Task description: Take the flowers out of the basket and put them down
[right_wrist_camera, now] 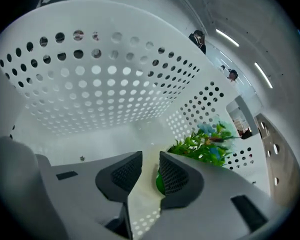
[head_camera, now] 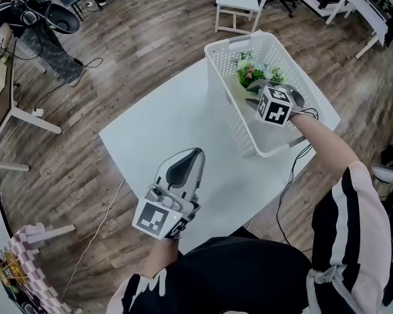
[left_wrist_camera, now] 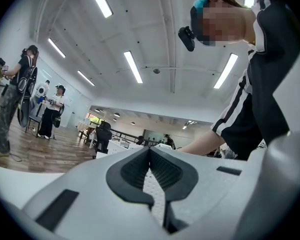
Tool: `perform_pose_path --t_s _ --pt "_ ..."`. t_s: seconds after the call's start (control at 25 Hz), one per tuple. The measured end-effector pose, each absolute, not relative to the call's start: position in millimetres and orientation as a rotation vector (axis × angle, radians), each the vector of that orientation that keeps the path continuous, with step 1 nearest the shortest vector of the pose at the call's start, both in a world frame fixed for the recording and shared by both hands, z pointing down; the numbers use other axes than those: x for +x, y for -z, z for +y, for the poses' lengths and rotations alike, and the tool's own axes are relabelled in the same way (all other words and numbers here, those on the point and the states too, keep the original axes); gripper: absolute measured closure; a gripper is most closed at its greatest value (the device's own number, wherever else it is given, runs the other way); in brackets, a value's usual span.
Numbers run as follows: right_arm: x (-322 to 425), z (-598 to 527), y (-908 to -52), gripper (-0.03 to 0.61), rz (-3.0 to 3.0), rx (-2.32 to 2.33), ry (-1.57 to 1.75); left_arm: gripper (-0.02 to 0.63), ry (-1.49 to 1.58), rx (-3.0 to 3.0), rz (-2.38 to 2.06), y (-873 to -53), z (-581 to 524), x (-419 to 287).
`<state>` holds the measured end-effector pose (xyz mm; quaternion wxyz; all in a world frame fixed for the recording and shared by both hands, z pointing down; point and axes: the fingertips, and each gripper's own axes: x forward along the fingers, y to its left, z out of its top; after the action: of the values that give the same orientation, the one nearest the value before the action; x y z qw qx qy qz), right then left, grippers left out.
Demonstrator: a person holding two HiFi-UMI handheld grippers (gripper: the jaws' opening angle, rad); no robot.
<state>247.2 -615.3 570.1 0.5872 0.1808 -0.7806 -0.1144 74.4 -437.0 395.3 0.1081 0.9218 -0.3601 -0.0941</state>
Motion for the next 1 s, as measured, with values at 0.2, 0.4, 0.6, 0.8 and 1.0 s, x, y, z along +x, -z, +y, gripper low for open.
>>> perform_pose_path --t_s 0.2,0.4,0.6,0.8,1.0 --pt "257 -623 -580 0.477 -1.759 0.442 0.242 0.609 0.293 2.687 -1.127 -392 -440 64" --pt "264 -625 -587 0.477 -1.717 0.444 0.219 0.609 0.288 2.693 -1.145 -391 -438 63" --pt "264 -625 -595 0.474 -1.699 0.448 0.192 0.609 0.286 2.669 -1.146 -399 -437 62" --pt "263 -627 -596 0.475 -1.693 0.506 0.144 0.609 0.295 2.661 -1.160 -400 -437 61" --pt "262 -628 -596 0.474 -1.691 0.532 0.132 0.609 0.305 2.662 -1.162 -399 -433 60"
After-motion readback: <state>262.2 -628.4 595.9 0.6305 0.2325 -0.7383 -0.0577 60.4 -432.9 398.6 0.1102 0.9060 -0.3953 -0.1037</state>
